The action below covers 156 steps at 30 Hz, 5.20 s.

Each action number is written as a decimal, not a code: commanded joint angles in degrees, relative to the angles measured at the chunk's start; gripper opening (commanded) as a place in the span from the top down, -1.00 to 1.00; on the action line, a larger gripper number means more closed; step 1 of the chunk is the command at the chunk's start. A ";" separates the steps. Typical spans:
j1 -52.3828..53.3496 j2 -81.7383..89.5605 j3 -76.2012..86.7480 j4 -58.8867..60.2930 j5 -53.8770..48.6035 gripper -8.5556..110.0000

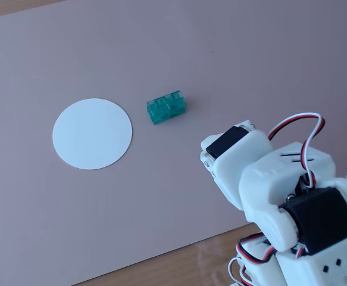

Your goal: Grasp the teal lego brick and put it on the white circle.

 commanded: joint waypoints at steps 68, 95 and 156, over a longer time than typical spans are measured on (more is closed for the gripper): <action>1.58 0.44 -2.46 -0.62 0.88 0.86; -1.67 -82.27 -58.10 0.00 -1.05 0.75; -19.34 -83.06 -80.68 7.73 6.33 0.86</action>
